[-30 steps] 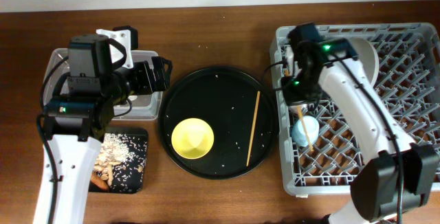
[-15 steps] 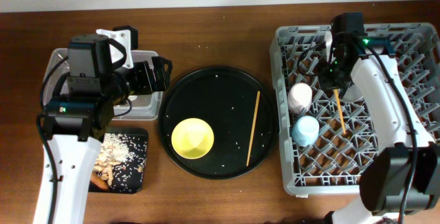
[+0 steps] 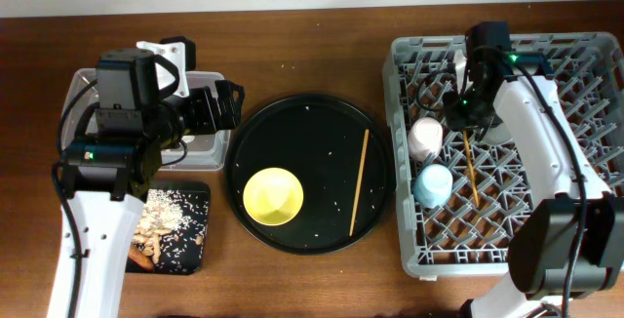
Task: Sort waste into correct bins and load items into the dishwasher rack
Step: 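Grasp the second chopstick on the round tray with the right gripper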
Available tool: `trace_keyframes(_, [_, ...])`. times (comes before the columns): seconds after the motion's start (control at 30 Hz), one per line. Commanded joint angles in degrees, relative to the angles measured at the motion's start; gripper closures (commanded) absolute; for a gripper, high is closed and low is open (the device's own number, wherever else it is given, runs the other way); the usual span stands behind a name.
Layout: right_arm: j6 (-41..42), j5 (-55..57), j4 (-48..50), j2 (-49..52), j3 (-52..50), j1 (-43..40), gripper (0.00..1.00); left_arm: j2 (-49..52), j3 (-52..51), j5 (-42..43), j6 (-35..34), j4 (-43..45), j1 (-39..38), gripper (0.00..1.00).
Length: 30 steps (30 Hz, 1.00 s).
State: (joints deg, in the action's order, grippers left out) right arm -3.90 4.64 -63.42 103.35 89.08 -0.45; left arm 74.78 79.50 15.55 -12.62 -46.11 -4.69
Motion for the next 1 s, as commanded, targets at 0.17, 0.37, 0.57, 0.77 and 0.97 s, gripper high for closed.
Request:
trace_keyframes(0.17, [6.12, -36.57, -6.91, 0.26, -0.22, 2.51, 0.64, 0.20, 0.26, -0.37, 0.76, 0.07, 0.26, 0.01])
trace_keyframes(0.37, [9.66, -47.80, -7.45, 0.26, -0.22, 10.03, 0.20, 0.20, 0.26, -0.37, 0.76, 0.07, 0.26, 0.01])
trace_keyframes(0.57, [11.98, -45.83, -4.39, 0.26, -0.22, 18.60, 0.11, 0.20, 0.26, -0.37, 0.76, 0.07, 0.26, 0.01])
trace_keyframes(0.77, [32.98, -15.61, -4.04, 0.26, -0.42, 27.58, 0.61, 0.20, 0.26, -0.37, 0.74, 0.07, 0.26, 0.01])
trace_keyframes(0.97, [43.17, -3.85, -4.07, 0.33, -0.81, 31.12, 0.65, 0.20, 0.26, -0.37, 0.74, 0.07, 0.26, 0.01])
